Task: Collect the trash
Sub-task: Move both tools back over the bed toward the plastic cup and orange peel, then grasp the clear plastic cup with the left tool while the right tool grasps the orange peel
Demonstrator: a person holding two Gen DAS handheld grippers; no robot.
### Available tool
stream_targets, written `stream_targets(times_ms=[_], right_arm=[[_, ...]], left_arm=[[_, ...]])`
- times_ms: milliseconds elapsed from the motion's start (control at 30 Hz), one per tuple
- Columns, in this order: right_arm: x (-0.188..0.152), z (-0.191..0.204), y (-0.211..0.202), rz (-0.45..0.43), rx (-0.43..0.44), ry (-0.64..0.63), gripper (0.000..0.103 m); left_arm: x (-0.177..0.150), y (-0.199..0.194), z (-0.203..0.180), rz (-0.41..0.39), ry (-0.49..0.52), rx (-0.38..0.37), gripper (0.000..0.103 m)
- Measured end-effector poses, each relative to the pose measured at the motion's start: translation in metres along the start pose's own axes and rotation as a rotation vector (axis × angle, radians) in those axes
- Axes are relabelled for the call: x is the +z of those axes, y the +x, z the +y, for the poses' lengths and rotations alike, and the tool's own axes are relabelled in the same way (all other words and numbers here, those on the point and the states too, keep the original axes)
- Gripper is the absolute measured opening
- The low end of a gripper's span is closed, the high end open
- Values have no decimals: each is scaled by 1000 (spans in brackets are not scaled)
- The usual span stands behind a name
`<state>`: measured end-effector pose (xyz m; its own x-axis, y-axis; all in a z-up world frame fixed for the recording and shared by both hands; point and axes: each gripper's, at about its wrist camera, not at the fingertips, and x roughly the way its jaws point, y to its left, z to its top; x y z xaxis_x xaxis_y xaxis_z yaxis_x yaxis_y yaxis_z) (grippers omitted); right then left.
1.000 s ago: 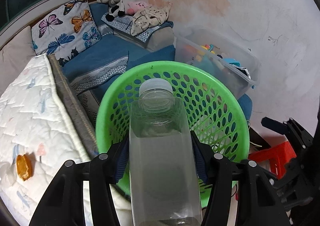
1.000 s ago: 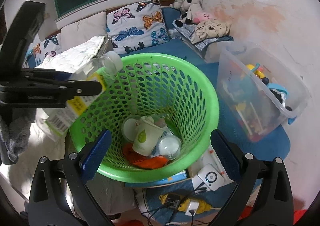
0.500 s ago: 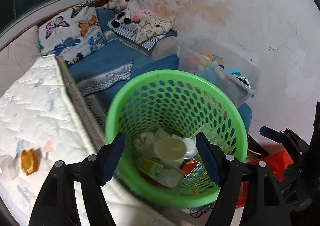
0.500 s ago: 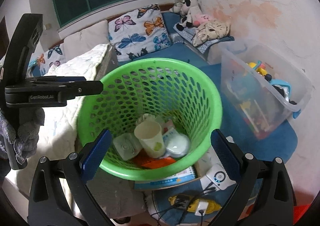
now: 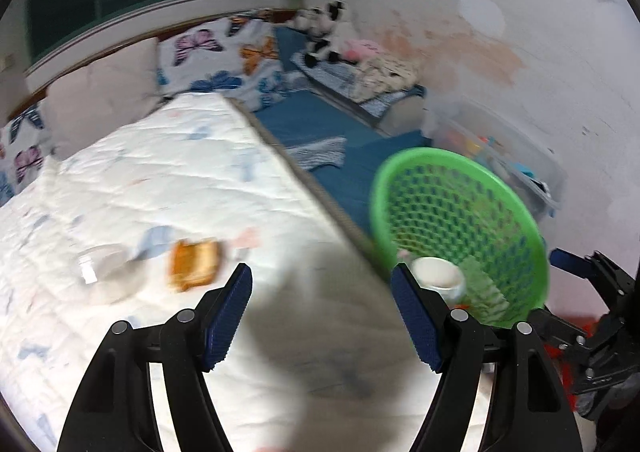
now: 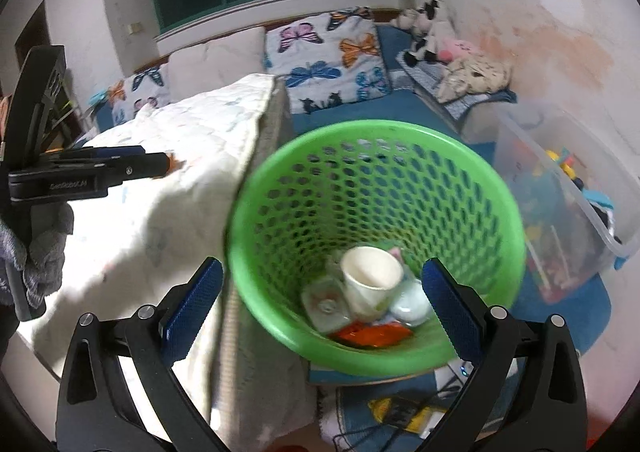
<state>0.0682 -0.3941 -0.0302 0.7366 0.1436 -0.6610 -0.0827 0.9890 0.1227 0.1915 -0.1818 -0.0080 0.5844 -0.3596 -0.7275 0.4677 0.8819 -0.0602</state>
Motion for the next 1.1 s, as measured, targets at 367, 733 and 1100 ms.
stream_targets(times_ms=[367,733,1100], right_arm=[[19,68,34,40,110,-108,99],[16,106,61,101,168,-176,99],[41,137,90,130,221,-223,98]], left_arm=[[-7,-12,109,-21,-212,207,69],[-11,12,159,19,-325,238,70],[-11,35,179,49,-380,182,69]])
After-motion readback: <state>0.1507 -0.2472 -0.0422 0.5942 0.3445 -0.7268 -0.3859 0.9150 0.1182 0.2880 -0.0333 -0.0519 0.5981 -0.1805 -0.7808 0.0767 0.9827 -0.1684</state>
